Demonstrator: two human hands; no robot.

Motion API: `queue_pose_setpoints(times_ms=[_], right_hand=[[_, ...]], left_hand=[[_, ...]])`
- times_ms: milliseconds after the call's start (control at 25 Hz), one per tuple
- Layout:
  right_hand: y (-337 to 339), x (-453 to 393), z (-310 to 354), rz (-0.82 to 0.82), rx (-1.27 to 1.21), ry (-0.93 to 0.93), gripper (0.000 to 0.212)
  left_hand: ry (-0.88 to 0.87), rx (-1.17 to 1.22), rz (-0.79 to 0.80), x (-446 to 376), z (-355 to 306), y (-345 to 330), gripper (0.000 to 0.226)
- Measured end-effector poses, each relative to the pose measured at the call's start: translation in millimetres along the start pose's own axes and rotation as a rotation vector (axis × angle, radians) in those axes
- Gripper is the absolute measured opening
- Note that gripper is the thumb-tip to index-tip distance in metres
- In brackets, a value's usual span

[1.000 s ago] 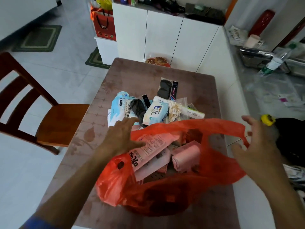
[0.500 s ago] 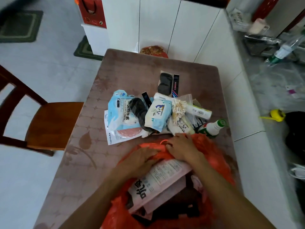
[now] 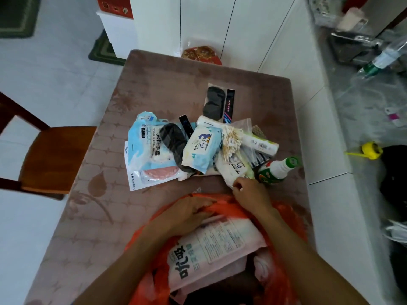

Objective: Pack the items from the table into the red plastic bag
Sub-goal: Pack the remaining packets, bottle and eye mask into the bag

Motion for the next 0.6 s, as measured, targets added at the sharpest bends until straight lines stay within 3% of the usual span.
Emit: queue_pose_setpoints(times_ms=[80, 240, 360, 480, 600], right_hand=[[0, -16, 18, -0.002, -0.097, 0.094, 0.022], [-28, -43, 68, 0.3, -0.126, 0.192, 0.026], [-46, -55, 81, 0.342, -0.255, 0.215, 0.008], [-45, -59, 75, 0.255, -0.33, 0.137, 0.008], [-9, -52, 53, 0.011, -0.417, -0.004, 0.013]], left_hand=[[0.039, -0.034, -0.018, 7, -2, -1, 0.034], [0.064, -0.105, -0.062, 18, 3, -4, 0.032], [0.072, -0.144, -0.088, 21, 8, -6, 0.034], [0.048, -0.119, -0.097, 23, 11, -8, 0.04], [0.019, -0.073, -0.15, 25, 4, -3, 0.031]])
Point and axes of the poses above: each hand's wrist, its own x-axis away from the middle knuckle, its own y-axis out of the back of the hand, z = x × y, the point moved 2 cm from there along -x, towards the middle knuckle, and after that the axes turned 15 degrees about x, right-handed, at the moved point
